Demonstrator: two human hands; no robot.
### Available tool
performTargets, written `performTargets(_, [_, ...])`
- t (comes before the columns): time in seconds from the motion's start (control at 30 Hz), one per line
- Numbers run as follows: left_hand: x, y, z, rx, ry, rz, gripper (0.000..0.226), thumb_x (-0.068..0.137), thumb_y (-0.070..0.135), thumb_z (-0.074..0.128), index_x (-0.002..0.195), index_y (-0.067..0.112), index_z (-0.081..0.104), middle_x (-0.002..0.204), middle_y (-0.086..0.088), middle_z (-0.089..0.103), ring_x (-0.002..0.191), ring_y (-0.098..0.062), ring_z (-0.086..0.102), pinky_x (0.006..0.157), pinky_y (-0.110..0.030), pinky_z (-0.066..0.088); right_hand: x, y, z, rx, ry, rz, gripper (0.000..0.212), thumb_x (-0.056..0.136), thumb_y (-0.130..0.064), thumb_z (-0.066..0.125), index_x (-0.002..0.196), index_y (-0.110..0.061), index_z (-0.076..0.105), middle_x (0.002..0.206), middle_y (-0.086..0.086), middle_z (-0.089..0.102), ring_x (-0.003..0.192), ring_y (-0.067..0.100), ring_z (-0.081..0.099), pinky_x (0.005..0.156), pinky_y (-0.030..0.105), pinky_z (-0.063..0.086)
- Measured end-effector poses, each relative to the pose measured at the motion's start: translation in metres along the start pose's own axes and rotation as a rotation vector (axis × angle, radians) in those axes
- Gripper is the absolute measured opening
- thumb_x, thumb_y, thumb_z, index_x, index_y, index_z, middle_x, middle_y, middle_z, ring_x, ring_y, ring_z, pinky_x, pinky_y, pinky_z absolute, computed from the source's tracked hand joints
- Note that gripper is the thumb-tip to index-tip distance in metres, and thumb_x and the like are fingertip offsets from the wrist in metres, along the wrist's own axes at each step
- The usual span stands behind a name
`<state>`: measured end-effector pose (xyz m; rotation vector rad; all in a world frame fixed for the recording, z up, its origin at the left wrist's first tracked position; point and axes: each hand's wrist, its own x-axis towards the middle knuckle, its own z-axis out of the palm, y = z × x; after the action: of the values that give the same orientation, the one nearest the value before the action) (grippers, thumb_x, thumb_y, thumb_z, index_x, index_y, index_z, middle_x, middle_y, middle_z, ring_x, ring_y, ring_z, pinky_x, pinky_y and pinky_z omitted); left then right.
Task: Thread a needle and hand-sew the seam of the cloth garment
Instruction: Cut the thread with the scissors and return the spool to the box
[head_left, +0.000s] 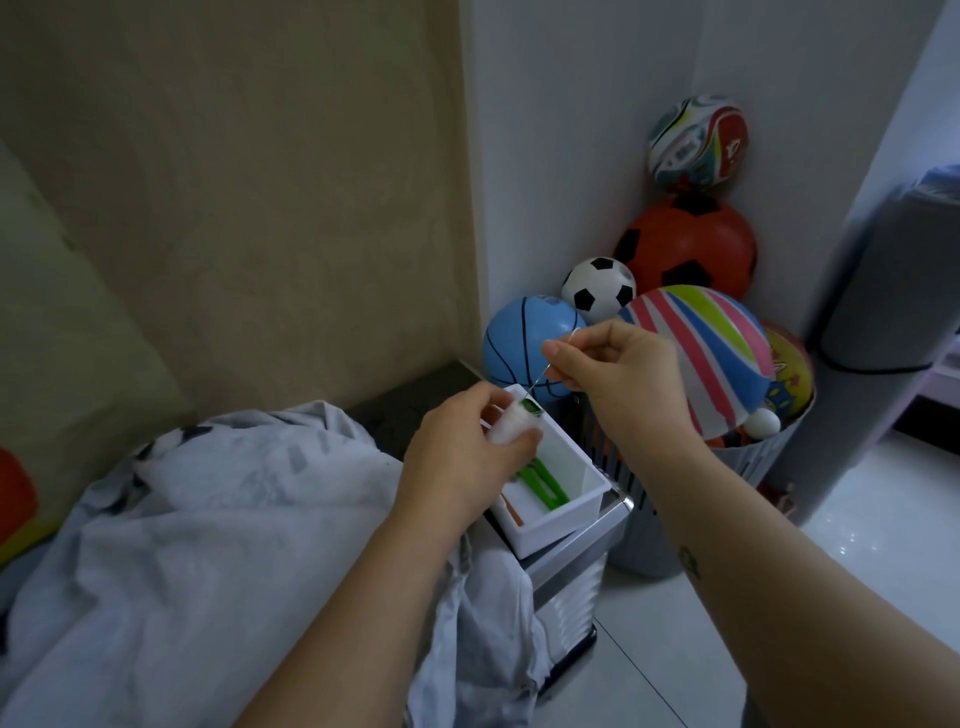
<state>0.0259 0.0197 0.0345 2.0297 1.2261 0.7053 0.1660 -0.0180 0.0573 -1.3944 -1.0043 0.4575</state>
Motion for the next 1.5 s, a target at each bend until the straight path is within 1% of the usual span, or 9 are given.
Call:
performTargets(0.33, [-0.001,0.004,-0.001,-0.043,0.021,0.064,0.027,0.082,0.038,0.070,0.106,0.027,0.061,0.099,0.011,0.063,0.092,-0.006,0.060,0.077,-0.027,0.053,-0.007,0.003,0.007,-0.031,-0.151,0.078,0.009,0.077,-0.019,0.074,0.076,-0.018,0.065,0.072,-0.007,0.069,0.068,-0.001,0.065,0.067,0.014,0.051])
performTargets(0.53, [0.001,0.004,-0.012,-0.217,-0.002,0.025,0.029,0.084,0.038,0.068,0.110,0.027,0.063,0.106,0.010,0.065,0.098,-0.007,0.060,0.080,-0.025,0.050,-0.003,0.003,-0.007,0.017,-0.039,0.160,0.022,0.095,-0.028,0.051,0.114,-0.022,0.059,0.103,-0.008,0.060,0.091,0.003,0.055,0.078,0.021,0.044])
performTargets(0.7, [-0.001,0.011,-0.022,-0.471,-0.049,0.004,0.055,0.056,0.060,0.068,0.102,0.029,0.066,0.098,0.007,0.072,0.096,-0.009,0.065,0.089,-0.034,0.051,-0.011,-0.003,0.001,0.009,-0.451,0.184,0.045,0.095,-0.006,0.044,0.138,-0.020,0.042,0.129,-0.005,0.053,0.119,0.009,0.049,0.104,0.031,0.038])
performTargets(0.97, [0.000,0.010,-0.022,-0.393,0.164,-0.017,0.023,0.079,0.037,0.073,0.088,0.024,0.057,0.087,0.006,0.063,0.077,-0.004,0.059,0.061,-0.011,0.042,-0.016,-0.011,0.012,-0.426,-0.686,0.077,0.016,0.098,-0.018,0.045,0.098,-0.020,0.060,0.075,-0.007,0.059,0.065,0.003,0.055,0.065,0.014,0.045])
performTargets(1.13, [0.001,0.000,-0.018,-0.156,0.147,0.034,0.015,0.084,0.035,0.069,0.090,0.022,0.063,0.084,0.012,0.063,0.074,-0.001,0.057,0.057,-0.011,0.040,-0.015,-0.018,0.011,-0.695,-0.724,-0.010,0.022,0.096,-0.021,0.049,0.110,-0.020,0.066,0.095,-0.002,0.067,0.083,0.011,0.063,0.080,0.023,0.051])
performTargets(1.2, [0.003,-0.002,-0.017,-0.089,0.081,0.050,0.013,0.088,0.035,0.064,0.092,0.022,0.065,0.088,0.008,0.065,0.079,-0.003,0.057,0.062,-0.014,0.040,-0.013,-0.021,0.005,-0.731,-0.691,-0.066,0.019,0.095,-0.024,0.052,0.104,-0.019,0.068,0.083,-0.006,0.065,0.073,0.006,0.060,0.070,0.016,0.049])
performTargets(1.27, [0.003,-0.005,-0.018,-0.119,0.001,0.039,0.016,0.090,0.035,0.060,0.096,0.021,0.068,0.095,0.003,0.067,0.087,-0.008,0.059,0.071,-0.019,0.046,-0.010,-0.022,0.001,-0.719,-0.657,-0.096,0.016,0.094,-0.025,0.054,0.101,-0.020,0.068,0.074,-0.013,0.058,0.060,-0.001,0.051,0.058,0.008,0.039])
performTargets(1.4, [0.002,-0.011,-0.024,-0.304,-0.187,-0.060,0.025,0.089,0.043,0.057,0.099,0.025,0.071,0.101,0.000,0.069,0.098,-0.018,0.063,0.092,-0.041,0.052,-0.005,-0.015,-0.004,-0.573,-0.562,-0.054,0.011,0.093,-0.023,0.055,0.095,-0.025,0.066,0.081,-0.013,0.060,0.077,0.003,0.057,0.074,0.017,0.045])
performTargets(1.5, [0.001,-0.007,-0.024,-0.585,-0.318,-0.190,0.043,0.074,0.052,0.059,0.100,0.019,0.069,0.094,-0.001,0.066,0.086,-0.014,0.059,0.073,-0.030,0.053,-0.004,-0.009,-0.010,-0.322,-0.562,0.107,0.012,0.092,-0.027,0.056,0.086,-0.030,0.066,0.083,-0.008,0.067,0.080,0.007,0.059,0.080,0.022,0.049])
